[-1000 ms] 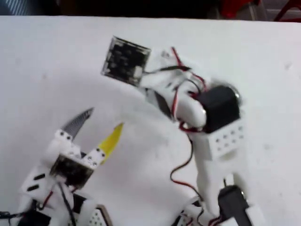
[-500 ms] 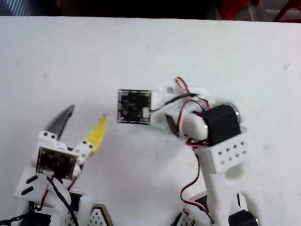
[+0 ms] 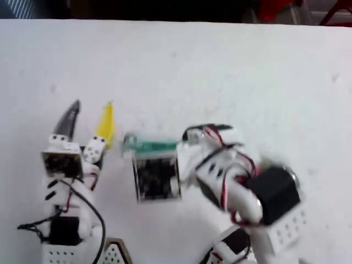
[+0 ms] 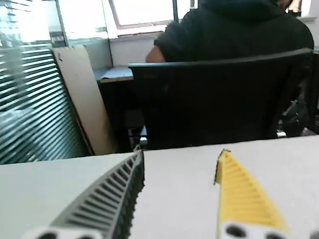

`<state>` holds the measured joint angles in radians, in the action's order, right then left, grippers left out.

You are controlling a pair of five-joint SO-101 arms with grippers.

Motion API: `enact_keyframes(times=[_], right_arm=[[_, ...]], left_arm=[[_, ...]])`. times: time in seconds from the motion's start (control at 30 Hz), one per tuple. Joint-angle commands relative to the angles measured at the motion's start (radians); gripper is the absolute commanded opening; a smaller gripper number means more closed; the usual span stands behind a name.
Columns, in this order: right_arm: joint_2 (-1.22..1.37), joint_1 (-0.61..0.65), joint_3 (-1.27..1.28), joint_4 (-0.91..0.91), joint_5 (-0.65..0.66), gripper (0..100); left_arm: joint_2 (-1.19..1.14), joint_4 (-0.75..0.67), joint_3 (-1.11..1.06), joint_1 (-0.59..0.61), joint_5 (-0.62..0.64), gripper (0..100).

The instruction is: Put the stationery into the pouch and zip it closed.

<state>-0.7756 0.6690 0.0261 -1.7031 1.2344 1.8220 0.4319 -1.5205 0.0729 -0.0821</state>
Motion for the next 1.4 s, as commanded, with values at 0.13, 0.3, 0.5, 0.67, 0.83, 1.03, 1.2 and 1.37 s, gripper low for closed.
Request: enact_keyframes(times=[0.13,0.3,0.5,0.67,0.83,1.03,1.2,1.37], right_arm=[[-0.096,0.079,0.034,-0.021,0.008,1.8],[-0.056,0.018,0.034,0.018,0.003,1.8],[0.042,-0.051,0.034,0.033,0.003,1.8],[0.048,-0.047,0.032,0.041,0.002,1.8],[0.058,-0.045,0.032,0.042,0.0,1.8],[0.059,-0.05,-0.012,0.036,-0.02,1.8],[0.059,-0.051,-0.035,0.035,-0.02,1.8],[0.059,-0.053,-0.035,0.027,-0.015,1.8]], left_arm=[[-0.004,0.018,-0.021,-0.145,-0.005,24],[-0.001,0.281,0.072,-0.196,-0.081,24],[-0.001,0.591,0.334,-0.2,-0.081,24],[-0.001,0.68,0.393,-0.321,-0.081,24],[-0.001,0.727,0.388,-0.493,-0.081,24],[-0.001,0.715,0.391,-0.524,-0.081,24],[-0.001,0.775,0.393,-0.518,-0.091,24],[-0.001,0.878,0.43,-0.479,-0.094,24]])
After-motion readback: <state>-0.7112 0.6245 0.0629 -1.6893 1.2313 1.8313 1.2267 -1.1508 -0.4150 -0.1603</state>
